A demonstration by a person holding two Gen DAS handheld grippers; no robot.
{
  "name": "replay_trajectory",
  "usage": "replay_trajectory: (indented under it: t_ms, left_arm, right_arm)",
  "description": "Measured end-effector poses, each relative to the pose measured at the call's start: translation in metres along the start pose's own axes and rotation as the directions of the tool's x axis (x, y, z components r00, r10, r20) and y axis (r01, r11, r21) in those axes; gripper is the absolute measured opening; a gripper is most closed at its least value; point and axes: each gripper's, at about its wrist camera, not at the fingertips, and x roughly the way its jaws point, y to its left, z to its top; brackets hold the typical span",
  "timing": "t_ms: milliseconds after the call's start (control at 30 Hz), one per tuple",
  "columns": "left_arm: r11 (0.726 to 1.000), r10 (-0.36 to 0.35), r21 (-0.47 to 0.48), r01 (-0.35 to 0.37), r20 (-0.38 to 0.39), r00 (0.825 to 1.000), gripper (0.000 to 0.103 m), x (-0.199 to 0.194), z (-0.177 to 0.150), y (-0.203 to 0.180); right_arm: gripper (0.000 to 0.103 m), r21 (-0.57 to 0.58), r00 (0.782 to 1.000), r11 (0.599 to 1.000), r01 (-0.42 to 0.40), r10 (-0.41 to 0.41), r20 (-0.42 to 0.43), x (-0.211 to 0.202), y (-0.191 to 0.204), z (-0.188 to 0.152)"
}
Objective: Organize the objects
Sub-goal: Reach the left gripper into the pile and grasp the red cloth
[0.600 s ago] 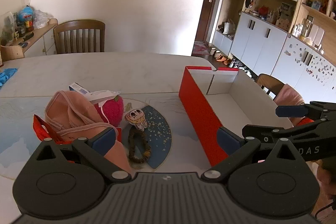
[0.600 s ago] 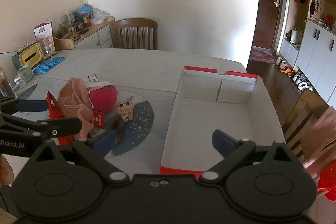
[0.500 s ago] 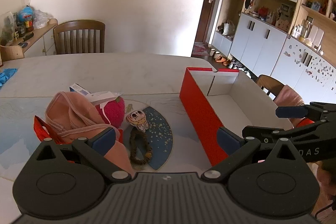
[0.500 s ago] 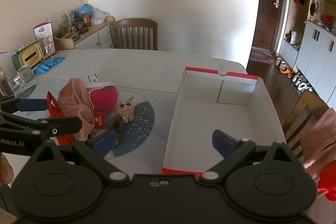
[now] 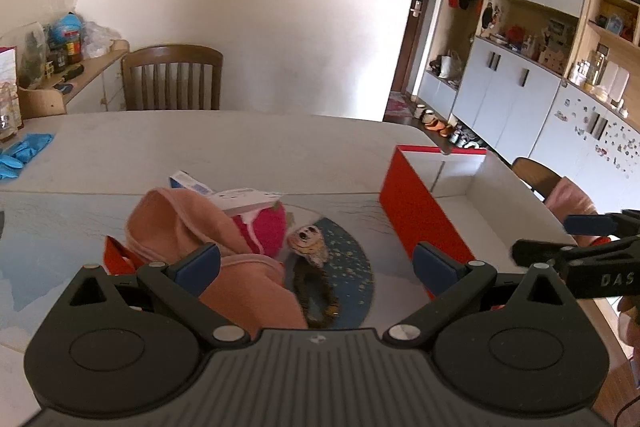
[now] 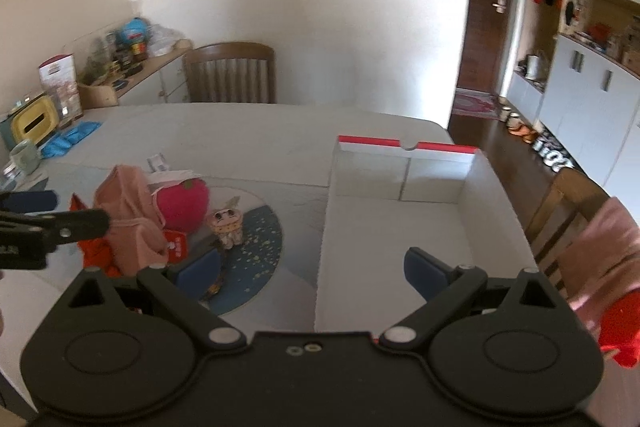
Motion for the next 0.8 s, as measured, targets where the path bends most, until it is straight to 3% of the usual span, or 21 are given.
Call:
replay_trajectory:
  t_ms: [333,500,600,800]
  left_arm:
    - [0.996,0.068,-0.049,-0.069,-0.024,0.997,0.103,0.009,-0.002,0.039]
    - [0.987,0.137,-0.073,-0.141,-0.062,0.989,0.103,0.025,-0.013,0.055]
    - [0.976,0.198,-0.073,-0.206,-0.102,0.975,0.103,0.039,-0.023,0.063]
    - [0.938,0.306,-0.107,-0.331,-0.195,0.932,0.102,0.066,-0.044,0.082]
  right_arm:
    - [0.099,0.065,0.994,0.992,0.109,-0.110,0.005,-0.002,-0.020,0.006]
    - [0.099,0.073,0.990,0.987,0.140,-0.140,-0.010,0.006,-0.040,0.006]
    - [0.099,0.077,0.988,0.985,0.156,-0.155,-0.024,0.012,-0.055,0.006]
    - [0.097,0.095,0.982,0.979,0.183,-0.176,-0.070,0.027,-0.092,0.006]
